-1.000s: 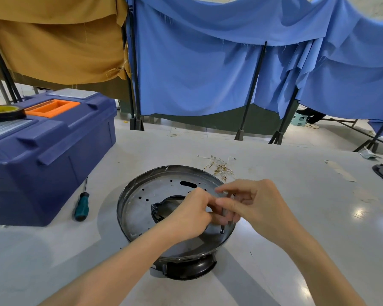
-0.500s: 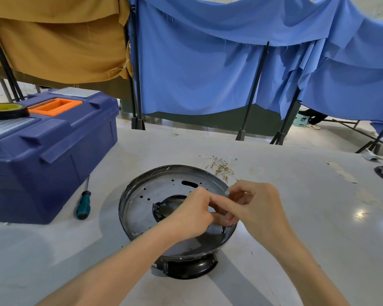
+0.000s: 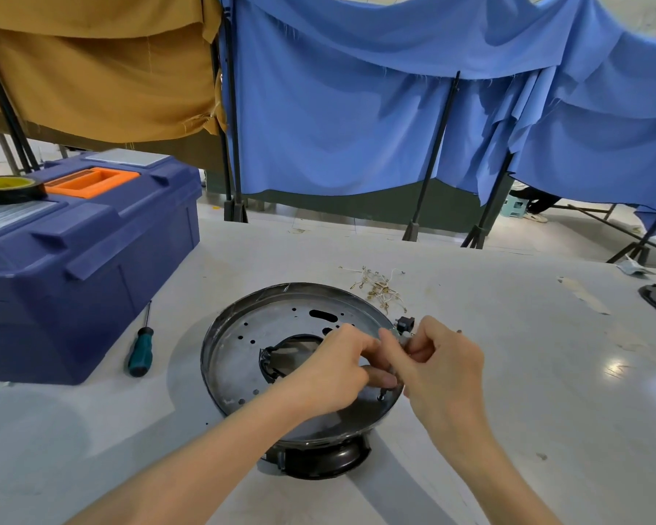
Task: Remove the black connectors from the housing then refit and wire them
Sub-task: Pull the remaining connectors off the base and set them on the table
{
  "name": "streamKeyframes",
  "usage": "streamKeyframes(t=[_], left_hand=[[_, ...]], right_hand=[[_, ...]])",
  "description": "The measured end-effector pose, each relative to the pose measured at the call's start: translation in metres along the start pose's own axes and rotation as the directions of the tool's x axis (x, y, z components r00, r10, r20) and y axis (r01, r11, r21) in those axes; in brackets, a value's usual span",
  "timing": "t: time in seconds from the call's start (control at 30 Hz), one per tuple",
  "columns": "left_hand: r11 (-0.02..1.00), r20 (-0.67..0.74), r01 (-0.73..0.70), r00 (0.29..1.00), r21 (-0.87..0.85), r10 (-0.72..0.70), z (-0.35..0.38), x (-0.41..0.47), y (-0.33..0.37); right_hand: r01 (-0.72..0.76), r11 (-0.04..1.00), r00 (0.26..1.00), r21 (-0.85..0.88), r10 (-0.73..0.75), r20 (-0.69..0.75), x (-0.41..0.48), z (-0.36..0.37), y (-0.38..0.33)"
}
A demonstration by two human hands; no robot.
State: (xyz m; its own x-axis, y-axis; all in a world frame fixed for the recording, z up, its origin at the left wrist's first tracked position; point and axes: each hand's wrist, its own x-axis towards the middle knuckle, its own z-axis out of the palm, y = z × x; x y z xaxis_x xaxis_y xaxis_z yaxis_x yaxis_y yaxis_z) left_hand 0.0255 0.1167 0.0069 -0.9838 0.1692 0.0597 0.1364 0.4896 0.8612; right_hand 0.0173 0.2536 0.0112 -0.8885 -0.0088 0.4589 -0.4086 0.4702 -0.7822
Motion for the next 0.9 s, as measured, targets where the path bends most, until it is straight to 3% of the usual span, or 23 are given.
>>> streamKeyframes(t=[0.13, 0.23, 0.37, 0.47, 0.63, 0.7, 0.9], left_hand=[[1.0, 0.019, 0.018, 1.0, -0.005, -0.018, 0.0, 0.0, 0.0], [1.0, 0.004, -0.021, 1.0, -0.014, 0.021, -0.001, -0.002, -0.001], [0.992, 0.013, -0.078, 0.997, -0.096, 0.08, -0.003, -0.003, 0.0], [0.994, 0.013, -0.082, 0.996, -0.075, 0.083, -0.002, -0.001, -0.003], [0.998, -0.023, -0.05, 0.999, -0.042, 0.049, -0.003, 0.0, -0.008], [0.998, -0.009, -0.047, 0.999, -0.03, 0.046, -0.003, -0.002, -0.006], [0.994, -0.008, -0.093, 0.996, -0.052, 0.093, -0.002, -0.004, -0.003]], right_hand=[[0.071, 0.997, 0.967, -0.025, -0.063, 0.249, 0.014, -0.015, -0.003], [0.151, 0.986, 0.92, 0.065, -0.164, 0.355, 0.019, -0.021, -0.006], [0.087, 0.991, 0.956, 0.098, -0.111, 0.271, 0.013, -0.016, -0.004], [0.069, 0.998, 0.979, 0.003, -0.069, 0.19, 0.009, -0.009, -0.003], [0.018, 0.984, 0.902, 0.176, -0.092, 0.423, 0.014, -0.019, -0.007], [0.038, 0.979, 0.891, 0.201, -0.124, 0.436, 0.016, -0.021, -0.006], [-0.001, 0.992, 0.97, 0.124, -0.029, 0.24, 0.01, -0.011, -0.004]])
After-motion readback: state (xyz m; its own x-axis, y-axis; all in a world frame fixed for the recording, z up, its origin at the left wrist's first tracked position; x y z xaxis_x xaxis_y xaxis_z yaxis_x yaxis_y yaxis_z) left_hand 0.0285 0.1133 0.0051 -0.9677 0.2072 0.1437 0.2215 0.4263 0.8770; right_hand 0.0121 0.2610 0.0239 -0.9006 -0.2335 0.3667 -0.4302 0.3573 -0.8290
